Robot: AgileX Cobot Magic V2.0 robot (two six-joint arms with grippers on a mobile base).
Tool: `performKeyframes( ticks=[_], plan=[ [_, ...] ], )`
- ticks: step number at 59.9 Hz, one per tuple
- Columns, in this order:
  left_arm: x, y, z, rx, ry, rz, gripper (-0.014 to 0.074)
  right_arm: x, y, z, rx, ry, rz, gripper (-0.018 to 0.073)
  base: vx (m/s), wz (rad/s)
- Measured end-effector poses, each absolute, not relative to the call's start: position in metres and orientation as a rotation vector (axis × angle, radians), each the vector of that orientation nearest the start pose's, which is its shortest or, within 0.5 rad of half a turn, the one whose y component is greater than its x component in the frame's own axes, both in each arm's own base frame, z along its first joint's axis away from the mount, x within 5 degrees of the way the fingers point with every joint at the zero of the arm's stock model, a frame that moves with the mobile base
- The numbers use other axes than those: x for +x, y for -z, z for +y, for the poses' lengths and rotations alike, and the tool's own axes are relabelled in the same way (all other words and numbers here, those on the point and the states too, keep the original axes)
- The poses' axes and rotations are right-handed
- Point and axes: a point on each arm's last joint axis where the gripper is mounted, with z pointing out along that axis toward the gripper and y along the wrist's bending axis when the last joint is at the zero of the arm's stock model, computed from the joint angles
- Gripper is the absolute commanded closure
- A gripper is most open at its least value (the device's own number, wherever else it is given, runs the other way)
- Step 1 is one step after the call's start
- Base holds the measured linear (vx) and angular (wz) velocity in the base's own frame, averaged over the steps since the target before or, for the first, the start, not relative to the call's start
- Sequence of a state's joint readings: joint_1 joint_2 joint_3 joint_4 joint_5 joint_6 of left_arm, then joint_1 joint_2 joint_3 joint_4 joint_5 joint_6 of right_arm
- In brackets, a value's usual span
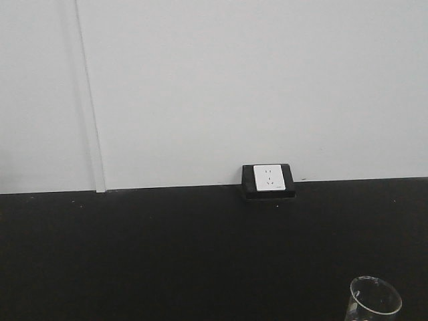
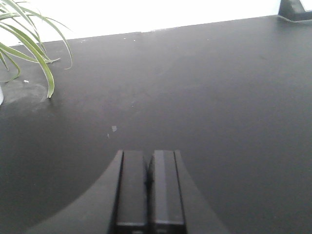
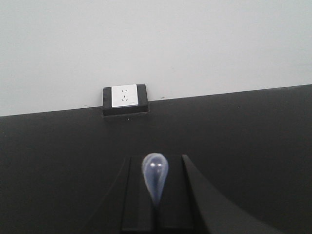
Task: Grab transparent chemical and place on left bench
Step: 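Drive the base to the bench with white bins, holding the pipette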
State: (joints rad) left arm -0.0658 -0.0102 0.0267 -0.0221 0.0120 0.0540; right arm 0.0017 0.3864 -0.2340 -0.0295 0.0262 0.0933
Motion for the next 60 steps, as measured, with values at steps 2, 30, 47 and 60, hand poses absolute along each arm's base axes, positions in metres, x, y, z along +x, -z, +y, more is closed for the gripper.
performKeyframes(
  ticks=[2,30,47,60],
  plan=[
    [0.0565,-0.2036,-0.0038,0.074,0.027,1.510,0.0600,0.0952,-0.2624,0.0001,0.053,-0.050,1.662,0.0559,0.00,0.00],
    [0.0565,-0.2036,-0.0038,0.074,0.027,1.510,0.0600,0.0952,-0.2623,0.0001,0.053,-0.050,1.663,0.0559,-0.06,-0.02],
    [0.0565,-0.2036,-0.0038,0.074,0.027,1.510,0.0600,0.0952,-0.2623,0.0001,0.055,-0.051,1.663,0.0559,-0.22,-0.05],
    [0.0565,-0.2036,-0.0038,0.074,0.027,1.510,0.0600,0.0952,-0.2623,0.0001,0.055,-0.051,1.663,0.0559,-0.34,0.08]
  ],
)
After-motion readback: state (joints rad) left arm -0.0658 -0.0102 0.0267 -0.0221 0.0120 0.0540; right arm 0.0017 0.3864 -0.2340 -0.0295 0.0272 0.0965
